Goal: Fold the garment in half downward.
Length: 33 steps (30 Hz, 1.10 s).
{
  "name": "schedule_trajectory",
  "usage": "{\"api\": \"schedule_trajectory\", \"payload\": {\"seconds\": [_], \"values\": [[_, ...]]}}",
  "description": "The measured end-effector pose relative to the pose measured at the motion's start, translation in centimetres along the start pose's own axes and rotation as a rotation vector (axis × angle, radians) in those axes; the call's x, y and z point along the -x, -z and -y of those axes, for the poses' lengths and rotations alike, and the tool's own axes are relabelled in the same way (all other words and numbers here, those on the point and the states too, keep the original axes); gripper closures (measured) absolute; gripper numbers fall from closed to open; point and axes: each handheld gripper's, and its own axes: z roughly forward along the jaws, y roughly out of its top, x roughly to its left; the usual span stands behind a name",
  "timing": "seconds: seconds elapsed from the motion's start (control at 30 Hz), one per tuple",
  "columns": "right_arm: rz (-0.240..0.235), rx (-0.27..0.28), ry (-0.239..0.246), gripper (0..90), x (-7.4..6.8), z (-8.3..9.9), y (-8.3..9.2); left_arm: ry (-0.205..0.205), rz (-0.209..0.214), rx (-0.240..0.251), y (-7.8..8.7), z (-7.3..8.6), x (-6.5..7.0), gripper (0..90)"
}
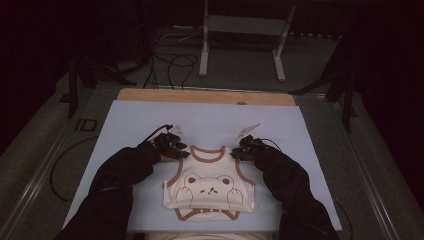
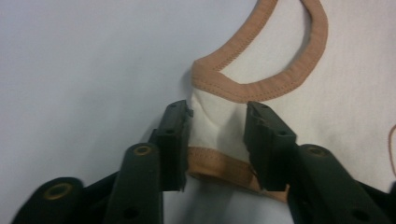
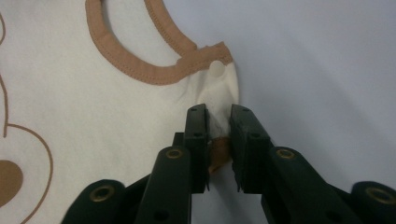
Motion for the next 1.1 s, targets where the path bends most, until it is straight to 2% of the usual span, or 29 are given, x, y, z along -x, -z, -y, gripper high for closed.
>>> {"api": "schedule_trajectory", "payload": {"seconds": [0.17,0.2,0.27,0.33,0.37,0.47,0.5,0.53,0.57,0.7,0.97,1.0,1.1], "values": [[0.009,-0.012,0.0,80.8,-0.2,-0.2,0.0,0.019,0.017,0.0,0.0,-0.1,0.0,75.8],[0.006,-0.012,-0.001,81.0,-0.2,-0.2,0.0,0.017,0.033,-0.002,0.0,-0.1,-0.1,80.6],[0.009,-0.011,0.0,81.2,-0.3,-0.2,0.0,0.003,0.034,-0.005,0.0,-0.1,0.0,85.7],[-0.001,-0.012,-0.018,81.4,-0.3,-0.2,0.1,0.003,0.031,0.001,0.0,-0.1,0.1,86.1],[0.006,-0.014,0.001,81.5,-0.2,-0.2,0.0,0.002,0.031,0.004,0.0,-0.1,0.1,86.5],[-0.002,-0.016,0.003,81.6,-0.2,-0.3,0.1,0.01,0.042,0.01,0.0,0.0,0.0,87.0],[-0.003,-0.013,-0.015,81.7,-0.3,-0.3,0.1,0.005,0.046,0.014,0.0,0.0,0.0,87.0],[0.0,-0.021,0.008,81.8,-0.2,-0.3,0.1,0.005,0.044,0.015,0.0,0.0,0.0,87.0],[0.007,-0.014,0.006,81.8,-0.2,-0.3,0.1,0.011,0.039,0.021,0.1,0.0,0.0,87.1],[0.009,0.007,0.004,81.8,0.0,-0.6,0.8,-0.007,0.027,0.042,0.8,-0.4,0.0,87.2],[0.025,0.031,0.03,81.8,0.2,-1.8,2.1,-0.026,0.004,0.078,1.9,-1.2,0.1,87.1],[0.016,0.031,0.013,81.8,0.2,-1.9,2.2,-0.027,0.0,0.085,2.1,-1.4,0.1,87.2],[0.032,0.046,0.031,81.8,0.3,-2.4,2.6,-0.036,-0.006,0.103,2.6,-1.8,0.1,87.2]]}}
